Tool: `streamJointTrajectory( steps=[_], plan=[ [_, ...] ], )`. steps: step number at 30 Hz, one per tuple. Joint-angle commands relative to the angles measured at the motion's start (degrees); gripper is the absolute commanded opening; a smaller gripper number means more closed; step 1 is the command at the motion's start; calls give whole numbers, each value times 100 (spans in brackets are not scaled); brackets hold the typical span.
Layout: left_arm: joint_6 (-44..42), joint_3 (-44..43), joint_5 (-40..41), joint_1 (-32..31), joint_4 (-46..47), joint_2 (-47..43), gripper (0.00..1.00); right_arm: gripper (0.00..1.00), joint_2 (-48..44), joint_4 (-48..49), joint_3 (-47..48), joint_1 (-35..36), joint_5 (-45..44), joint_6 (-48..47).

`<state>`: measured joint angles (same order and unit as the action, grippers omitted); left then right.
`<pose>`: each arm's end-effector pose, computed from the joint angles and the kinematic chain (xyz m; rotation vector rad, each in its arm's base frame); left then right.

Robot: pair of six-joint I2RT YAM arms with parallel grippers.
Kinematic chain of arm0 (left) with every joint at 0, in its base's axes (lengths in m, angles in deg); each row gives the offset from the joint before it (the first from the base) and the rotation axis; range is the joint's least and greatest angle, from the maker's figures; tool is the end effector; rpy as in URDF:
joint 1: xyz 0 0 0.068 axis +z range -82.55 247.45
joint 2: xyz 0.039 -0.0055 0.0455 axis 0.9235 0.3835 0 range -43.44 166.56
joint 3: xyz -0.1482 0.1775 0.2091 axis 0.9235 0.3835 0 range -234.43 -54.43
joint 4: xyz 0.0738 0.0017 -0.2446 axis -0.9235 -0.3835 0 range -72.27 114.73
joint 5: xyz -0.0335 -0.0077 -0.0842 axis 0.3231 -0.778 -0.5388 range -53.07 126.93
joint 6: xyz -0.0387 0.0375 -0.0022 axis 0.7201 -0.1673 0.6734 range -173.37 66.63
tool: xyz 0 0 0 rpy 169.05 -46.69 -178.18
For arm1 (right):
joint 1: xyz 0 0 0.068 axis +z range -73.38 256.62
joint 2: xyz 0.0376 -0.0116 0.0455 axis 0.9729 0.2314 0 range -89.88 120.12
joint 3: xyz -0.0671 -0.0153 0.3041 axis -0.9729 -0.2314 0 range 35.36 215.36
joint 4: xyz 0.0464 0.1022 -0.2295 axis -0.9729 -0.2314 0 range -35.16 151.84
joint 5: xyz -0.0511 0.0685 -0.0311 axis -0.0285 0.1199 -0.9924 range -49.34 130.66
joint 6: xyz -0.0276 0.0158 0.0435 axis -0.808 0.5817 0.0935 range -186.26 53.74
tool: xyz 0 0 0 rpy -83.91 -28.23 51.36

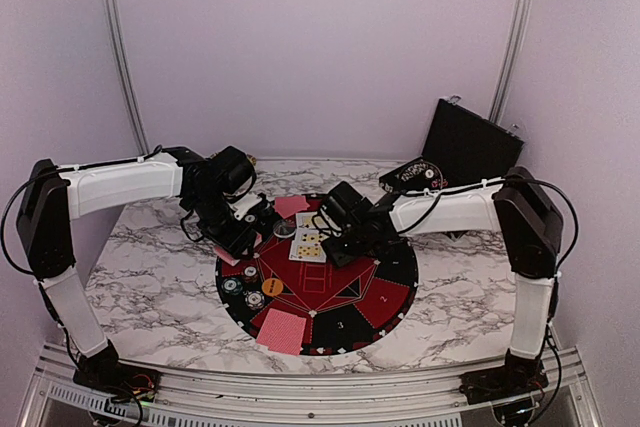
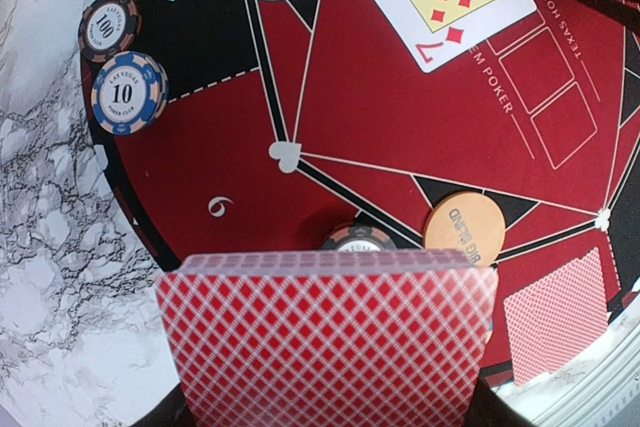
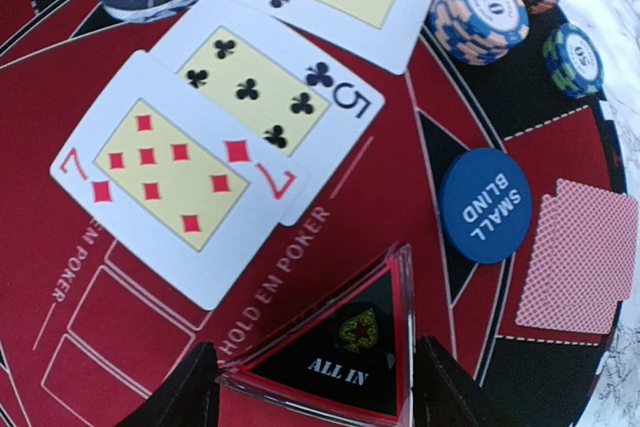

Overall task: Distribute texas hold em gaming equipment
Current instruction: Move the all-in button to the small blind area.

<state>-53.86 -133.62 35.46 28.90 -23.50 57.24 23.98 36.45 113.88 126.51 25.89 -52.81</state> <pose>0.2798 -0.2240 0.2779 0.9445 2.6450 -0.1981 0.2810 0.3195 0.2080 -0.7223 2.4728 0.0691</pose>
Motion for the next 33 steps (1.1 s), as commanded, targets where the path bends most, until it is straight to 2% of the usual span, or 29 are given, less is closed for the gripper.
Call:
streamJointTrajectory(
  steps=[1,18,33],
  plan=[
    [-43,36,-37,45,-46,-181,24,56,-180,110,148,-325,-165,-1],
    [-52,6,-50,57,-46,-146,24,57,-13,261,70,-1494,-245,13],
    [-39,8,-64,58,-46,-151,24,64,70,263,-12,-1591,-49,84]
  ],
)
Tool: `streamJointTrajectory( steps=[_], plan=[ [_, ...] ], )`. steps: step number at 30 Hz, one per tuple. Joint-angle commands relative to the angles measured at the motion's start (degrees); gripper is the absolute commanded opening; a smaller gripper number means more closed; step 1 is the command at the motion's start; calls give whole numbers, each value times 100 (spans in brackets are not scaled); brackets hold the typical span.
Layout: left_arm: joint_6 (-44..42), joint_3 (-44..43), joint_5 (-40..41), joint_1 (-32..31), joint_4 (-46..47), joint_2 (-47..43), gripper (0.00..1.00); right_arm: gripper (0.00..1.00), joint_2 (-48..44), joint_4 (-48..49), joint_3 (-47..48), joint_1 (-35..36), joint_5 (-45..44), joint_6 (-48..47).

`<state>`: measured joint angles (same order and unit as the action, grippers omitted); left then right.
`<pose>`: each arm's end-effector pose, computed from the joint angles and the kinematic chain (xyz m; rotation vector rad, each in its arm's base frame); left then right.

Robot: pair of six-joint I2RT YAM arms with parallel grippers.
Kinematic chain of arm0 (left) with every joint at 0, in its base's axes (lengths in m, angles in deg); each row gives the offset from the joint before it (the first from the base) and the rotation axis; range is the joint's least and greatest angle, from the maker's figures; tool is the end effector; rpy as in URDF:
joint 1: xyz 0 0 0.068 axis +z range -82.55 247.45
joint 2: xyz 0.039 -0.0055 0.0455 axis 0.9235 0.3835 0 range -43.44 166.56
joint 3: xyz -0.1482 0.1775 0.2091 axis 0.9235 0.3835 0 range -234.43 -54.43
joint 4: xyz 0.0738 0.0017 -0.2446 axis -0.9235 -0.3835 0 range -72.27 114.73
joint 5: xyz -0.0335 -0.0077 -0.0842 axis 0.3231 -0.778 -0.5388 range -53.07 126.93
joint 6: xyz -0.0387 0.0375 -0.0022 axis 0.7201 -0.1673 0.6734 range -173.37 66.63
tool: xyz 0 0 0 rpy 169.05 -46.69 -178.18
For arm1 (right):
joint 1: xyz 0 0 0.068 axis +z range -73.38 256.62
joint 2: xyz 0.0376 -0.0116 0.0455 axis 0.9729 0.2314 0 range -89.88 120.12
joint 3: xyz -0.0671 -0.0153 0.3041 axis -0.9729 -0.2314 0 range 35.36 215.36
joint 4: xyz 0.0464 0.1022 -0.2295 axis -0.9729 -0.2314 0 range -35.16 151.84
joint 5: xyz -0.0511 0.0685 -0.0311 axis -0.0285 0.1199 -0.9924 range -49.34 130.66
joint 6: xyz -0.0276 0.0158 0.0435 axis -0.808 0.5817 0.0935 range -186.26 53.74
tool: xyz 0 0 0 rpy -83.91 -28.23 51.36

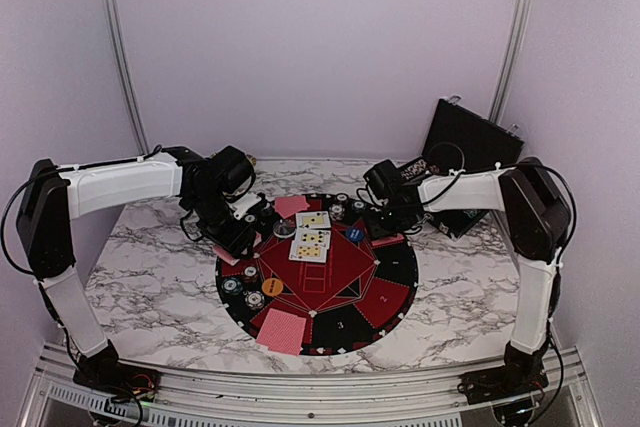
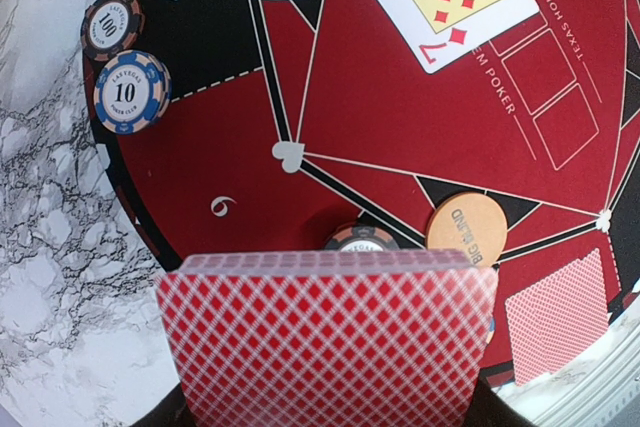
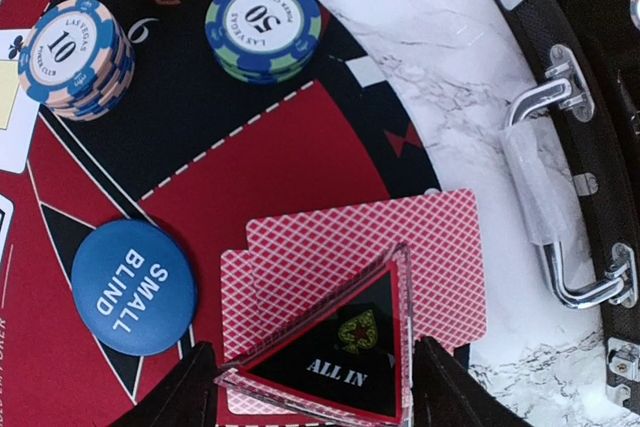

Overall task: Distribute texas hold em gaming equipment
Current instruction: Move the all-in button to the small blind area, then pick up the poker card from the face-down deck piles.

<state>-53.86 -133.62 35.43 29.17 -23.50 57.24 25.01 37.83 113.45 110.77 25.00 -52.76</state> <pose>0.2809 -0.2227 0.2779 0.9383 2.6471 -0.1977 0.3595 0.2322 0.2000 -0.3699 2.5434 -0.0528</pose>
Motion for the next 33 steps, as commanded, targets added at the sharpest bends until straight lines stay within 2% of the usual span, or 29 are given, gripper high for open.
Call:
streamJointTrajectory(
  steps=[1,8,17,23,29,33],
  plan=[
    [-39,-4,-62,31,-45,-154,24,65,-44,116,17,-19,45,94],
    [-39,-20,-83,31,-46,-137,24,79,-176,86,-81,-22,140,120],
    [-39,-74,-136,31,-46,-124,25,82,-792,12,-152,-19,632,265],
    [-29,-134,-183,23,-49,-97,25,81,-1238,519,-480,-17,2384,626],
    [-4,-207,-222,-100,-55,-11,25,79,-1411,1933,-993,8,4441,1629],
    [5,-285,-224,-221,-55,48,25,79,-1176,2909,-1190,93,5276,2448]
  ],
)
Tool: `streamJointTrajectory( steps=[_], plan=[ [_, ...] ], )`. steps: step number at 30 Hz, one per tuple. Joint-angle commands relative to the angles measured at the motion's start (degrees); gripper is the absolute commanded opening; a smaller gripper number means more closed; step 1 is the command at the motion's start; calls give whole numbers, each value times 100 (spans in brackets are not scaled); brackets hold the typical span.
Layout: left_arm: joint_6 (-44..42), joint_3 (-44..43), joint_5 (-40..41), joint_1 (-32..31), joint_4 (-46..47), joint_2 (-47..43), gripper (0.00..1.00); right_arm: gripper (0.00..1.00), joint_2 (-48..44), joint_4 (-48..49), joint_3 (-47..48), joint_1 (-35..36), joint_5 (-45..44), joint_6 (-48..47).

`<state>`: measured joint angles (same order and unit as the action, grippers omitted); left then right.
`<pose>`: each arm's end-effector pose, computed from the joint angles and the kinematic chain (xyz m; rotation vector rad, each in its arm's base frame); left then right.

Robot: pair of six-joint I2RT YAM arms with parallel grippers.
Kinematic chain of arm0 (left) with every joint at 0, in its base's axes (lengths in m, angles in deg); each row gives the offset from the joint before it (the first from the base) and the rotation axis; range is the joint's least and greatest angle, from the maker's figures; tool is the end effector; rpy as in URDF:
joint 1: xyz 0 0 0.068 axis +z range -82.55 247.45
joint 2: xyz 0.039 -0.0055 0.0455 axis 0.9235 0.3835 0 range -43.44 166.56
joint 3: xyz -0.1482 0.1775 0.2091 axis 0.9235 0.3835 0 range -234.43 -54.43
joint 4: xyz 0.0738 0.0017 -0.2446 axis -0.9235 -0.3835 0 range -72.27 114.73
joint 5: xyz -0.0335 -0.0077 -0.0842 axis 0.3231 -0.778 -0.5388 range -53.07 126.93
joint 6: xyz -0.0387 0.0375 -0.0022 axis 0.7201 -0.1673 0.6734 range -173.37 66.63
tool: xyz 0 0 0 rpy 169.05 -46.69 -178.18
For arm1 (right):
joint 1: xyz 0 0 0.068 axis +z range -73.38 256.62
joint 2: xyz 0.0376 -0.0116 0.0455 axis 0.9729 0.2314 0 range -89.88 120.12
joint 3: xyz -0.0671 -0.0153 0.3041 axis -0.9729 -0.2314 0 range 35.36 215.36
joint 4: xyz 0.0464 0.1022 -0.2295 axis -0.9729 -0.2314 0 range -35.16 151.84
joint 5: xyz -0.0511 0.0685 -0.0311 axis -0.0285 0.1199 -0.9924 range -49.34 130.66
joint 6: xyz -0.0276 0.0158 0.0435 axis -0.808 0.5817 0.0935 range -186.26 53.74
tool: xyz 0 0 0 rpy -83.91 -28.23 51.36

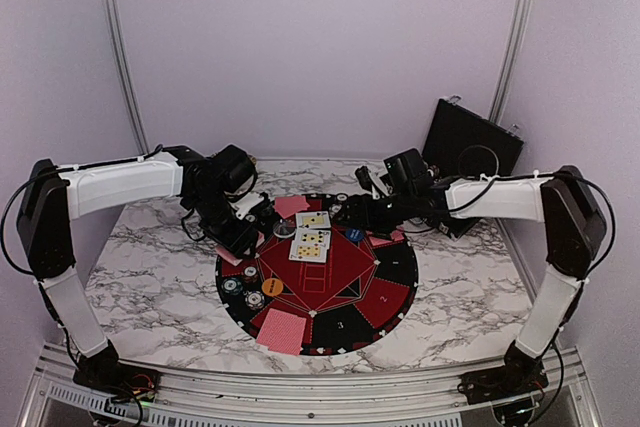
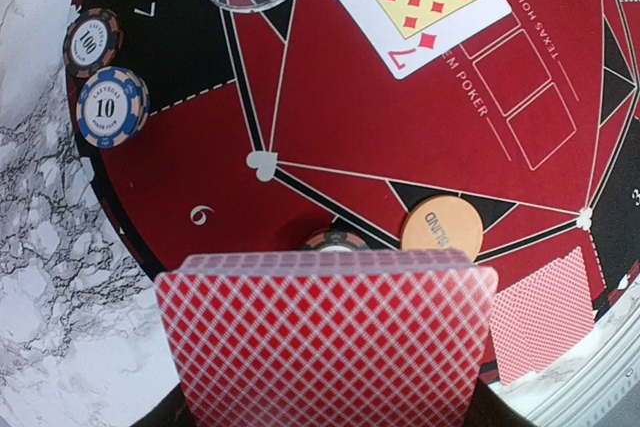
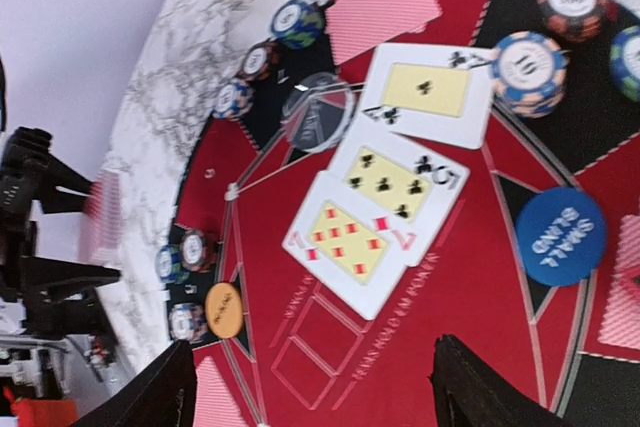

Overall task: Distribute texas hold em gaming equipment
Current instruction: Pick up the poker card from the face-down deck piles.

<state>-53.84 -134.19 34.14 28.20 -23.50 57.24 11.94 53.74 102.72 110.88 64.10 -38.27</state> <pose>0.2776 -0.2289 0.2807 0.9647 2.6338 -0.2360 0.3157 0.2321 0.2535 -0.3573 2.4362 0.9925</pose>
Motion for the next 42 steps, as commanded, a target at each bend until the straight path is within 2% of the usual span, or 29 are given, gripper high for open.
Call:
streamJointTrajectory(
  steps=[1,4,18,42],
  plan=[
    [3,-250,-103,-153,-55,63,25,79,188,1537,-155,102,1513,1171],
    [3,-297,-107,-248,-64,87,25,78,382,2093,-222,199,1821,1636],
    [3,-495,-146,-581,-99,263,25,77,1203,3379,13,747,2281,2925],
    [3,-630,-127,-737,-117,299,25,75,2078,4067,673,1161,2656,3696]
  ],
)
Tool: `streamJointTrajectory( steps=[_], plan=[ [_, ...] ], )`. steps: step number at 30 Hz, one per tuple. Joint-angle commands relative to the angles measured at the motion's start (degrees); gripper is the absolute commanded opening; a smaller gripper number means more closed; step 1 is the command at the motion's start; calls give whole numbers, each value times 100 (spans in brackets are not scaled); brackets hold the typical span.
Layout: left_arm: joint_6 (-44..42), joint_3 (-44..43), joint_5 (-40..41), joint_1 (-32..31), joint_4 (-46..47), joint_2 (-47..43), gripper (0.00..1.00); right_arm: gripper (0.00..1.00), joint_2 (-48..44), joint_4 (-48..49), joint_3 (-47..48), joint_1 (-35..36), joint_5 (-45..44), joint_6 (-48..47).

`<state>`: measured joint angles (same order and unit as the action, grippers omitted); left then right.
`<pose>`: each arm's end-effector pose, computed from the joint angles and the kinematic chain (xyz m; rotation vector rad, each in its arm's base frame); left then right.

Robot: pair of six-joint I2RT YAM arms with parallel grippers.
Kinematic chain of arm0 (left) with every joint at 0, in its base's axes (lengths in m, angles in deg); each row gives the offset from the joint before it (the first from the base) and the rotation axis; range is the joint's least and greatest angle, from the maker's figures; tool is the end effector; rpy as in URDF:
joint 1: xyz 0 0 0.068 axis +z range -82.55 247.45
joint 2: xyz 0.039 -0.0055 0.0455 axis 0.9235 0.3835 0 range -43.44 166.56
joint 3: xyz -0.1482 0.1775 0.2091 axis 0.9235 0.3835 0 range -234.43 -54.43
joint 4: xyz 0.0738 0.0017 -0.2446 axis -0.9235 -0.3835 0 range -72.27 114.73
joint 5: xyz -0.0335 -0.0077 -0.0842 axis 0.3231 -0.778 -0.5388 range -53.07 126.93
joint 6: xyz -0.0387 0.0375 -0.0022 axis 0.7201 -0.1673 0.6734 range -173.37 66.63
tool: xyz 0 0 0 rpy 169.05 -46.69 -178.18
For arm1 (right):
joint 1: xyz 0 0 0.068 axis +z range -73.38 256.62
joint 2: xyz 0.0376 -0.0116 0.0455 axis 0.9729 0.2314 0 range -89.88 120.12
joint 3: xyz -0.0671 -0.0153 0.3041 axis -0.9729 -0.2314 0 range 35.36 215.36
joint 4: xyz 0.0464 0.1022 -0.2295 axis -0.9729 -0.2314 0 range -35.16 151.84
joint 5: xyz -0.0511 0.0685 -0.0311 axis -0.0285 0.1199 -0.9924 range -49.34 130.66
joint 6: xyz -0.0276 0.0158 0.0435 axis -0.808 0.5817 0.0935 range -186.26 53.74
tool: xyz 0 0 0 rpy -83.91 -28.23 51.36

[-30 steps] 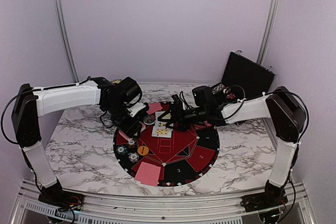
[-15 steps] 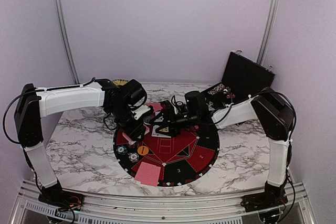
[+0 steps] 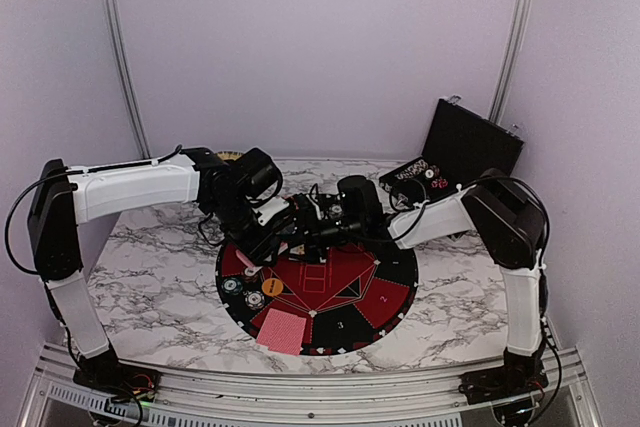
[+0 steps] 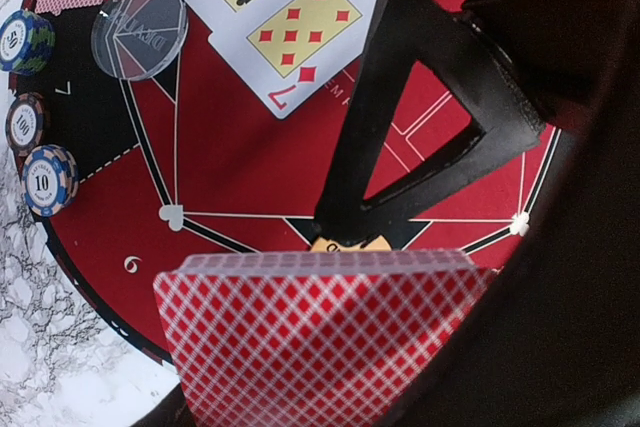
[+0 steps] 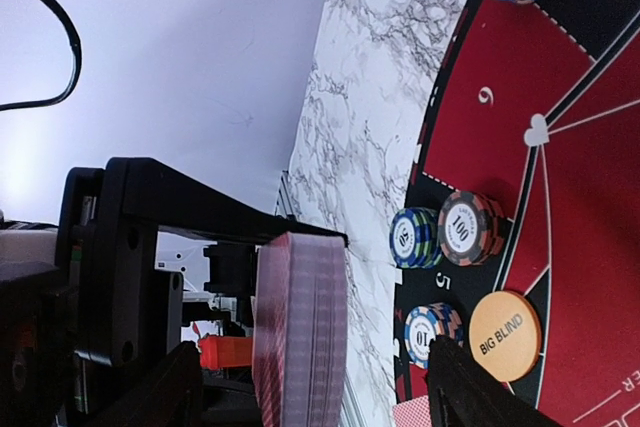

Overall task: Distribute texas hold em gaming equipment
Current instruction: Pick up the poker card from the face-down deck piles.

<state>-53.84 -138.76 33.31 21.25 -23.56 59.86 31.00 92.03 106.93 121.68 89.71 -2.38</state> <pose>0.2598 -0.2740 0.2875 1.1193 2.5501 -0.2989 0.3124 0.3510 0.2008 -0.3582 2.3737 1.9279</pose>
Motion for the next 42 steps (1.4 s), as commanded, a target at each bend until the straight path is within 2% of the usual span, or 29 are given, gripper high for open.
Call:
streamJointTrajectory(
  steps=[1,8,16,42],
  plan=[
    [3,-171,-31,-47,-110,32,25,74,210,234,273,90,102,115],
    [2,-171,9,-48,-115,-3,25,70,366,136,338,99,115,45],
    [1,-163,70,-46,-154,-42,25,64,279,-462,347,60,-103,-427],
    [1,-92,123,-38,-163,-35,25,63,-302,-623,140,-112,-295,-753]
  ],
)
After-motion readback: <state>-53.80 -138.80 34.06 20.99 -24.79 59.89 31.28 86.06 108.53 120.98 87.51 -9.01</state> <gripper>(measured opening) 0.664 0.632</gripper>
